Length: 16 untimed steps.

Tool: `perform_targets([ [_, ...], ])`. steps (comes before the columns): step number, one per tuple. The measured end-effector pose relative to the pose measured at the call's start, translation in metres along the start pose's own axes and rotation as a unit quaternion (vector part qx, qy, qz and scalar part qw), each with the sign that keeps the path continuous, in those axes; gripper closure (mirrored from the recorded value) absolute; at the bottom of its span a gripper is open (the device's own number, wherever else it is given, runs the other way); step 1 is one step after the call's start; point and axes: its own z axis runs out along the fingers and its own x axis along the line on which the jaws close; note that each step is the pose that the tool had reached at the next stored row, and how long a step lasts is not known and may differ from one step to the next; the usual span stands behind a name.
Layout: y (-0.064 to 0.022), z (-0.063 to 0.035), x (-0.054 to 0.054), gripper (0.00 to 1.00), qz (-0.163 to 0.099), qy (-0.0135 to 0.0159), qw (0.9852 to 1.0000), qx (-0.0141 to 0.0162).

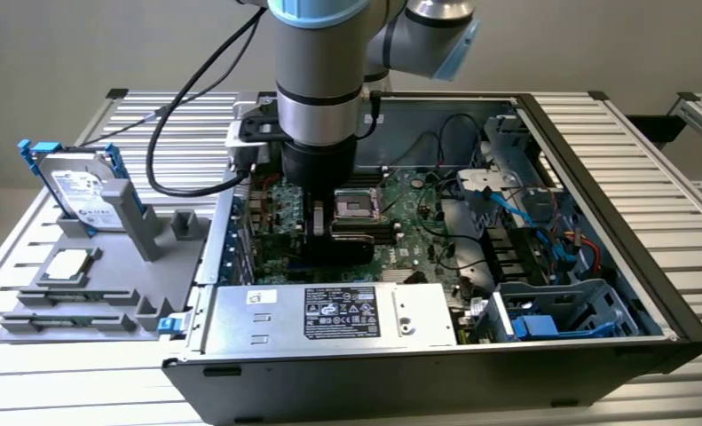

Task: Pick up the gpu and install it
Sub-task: 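Press down on the gpu until it lock into place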

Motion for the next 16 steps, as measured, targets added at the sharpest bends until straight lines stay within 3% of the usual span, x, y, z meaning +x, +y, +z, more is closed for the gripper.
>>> perform_targets([
  [8, 0.0006, 0.0003, -0.0016, 0.74, 0.000, 0.0004, 1.0000, -0.0004],
  [16, 0.0017, 0.0016, -0.0018, 0.74, 0.000, 0.0020, 1.0000, 0.0019],
])
